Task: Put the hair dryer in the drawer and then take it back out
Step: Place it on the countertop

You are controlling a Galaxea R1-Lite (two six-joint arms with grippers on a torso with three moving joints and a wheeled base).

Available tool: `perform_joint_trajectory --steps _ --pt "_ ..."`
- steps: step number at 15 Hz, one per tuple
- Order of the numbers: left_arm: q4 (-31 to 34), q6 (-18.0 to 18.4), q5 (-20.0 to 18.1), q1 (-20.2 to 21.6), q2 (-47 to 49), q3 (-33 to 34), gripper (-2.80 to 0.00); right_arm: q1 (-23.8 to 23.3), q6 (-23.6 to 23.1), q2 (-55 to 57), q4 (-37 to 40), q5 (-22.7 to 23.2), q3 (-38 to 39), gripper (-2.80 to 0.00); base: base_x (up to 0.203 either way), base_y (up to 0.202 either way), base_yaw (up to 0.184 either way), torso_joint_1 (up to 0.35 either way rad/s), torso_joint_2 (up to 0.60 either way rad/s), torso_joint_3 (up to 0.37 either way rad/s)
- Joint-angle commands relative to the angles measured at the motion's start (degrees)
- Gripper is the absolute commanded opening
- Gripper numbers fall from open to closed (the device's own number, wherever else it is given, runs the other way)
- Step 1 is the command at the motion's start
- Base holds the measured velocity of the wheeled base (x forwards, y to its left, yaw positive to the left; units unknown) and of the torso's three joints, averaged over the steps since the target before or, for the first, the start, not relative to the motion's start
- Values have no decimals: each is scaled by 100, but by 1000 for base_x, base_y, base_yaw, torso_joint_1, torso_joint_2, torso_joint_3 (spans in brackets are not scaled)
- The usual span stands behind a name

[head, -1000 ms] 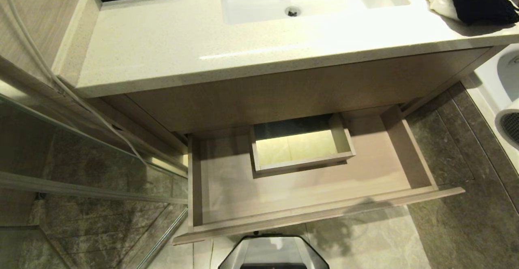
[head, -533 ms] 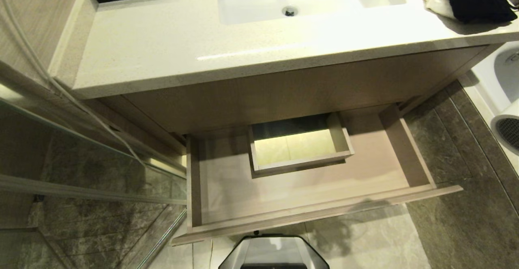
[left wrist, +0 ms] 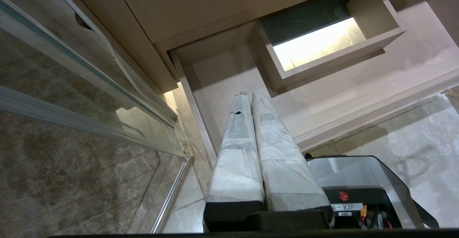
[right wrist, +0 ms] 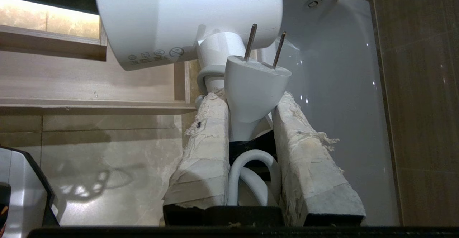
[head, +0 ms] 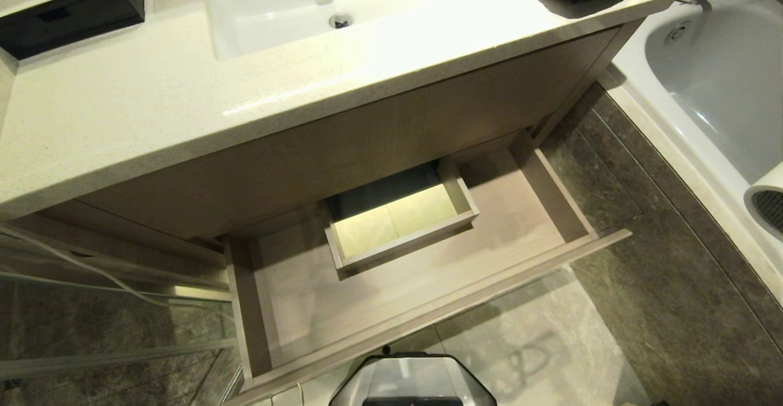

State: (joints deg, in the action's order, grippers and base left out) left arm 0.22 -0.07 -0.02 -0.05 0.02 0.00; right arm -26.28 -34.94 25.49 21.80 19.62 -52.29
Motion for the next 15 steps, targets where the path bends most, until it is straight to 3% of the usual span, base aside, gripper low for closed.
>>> perform_joint_trajectory --steps 1,7,15 --pt "-4 -1 2 -4 -2 9 -280 8 -14 -42 16 8 40 -280 0 0 0 0 0 0" --pt "-4 -1 2 -4 -2 9 -280 0 259 -97 -27 -2 96 -280 0 0 0 0 0 0" --pt "-4 -1 2 -4 -2 9 -280 4 251 -141 -52 -2 180 -280 2 -7 159 3 1 2"
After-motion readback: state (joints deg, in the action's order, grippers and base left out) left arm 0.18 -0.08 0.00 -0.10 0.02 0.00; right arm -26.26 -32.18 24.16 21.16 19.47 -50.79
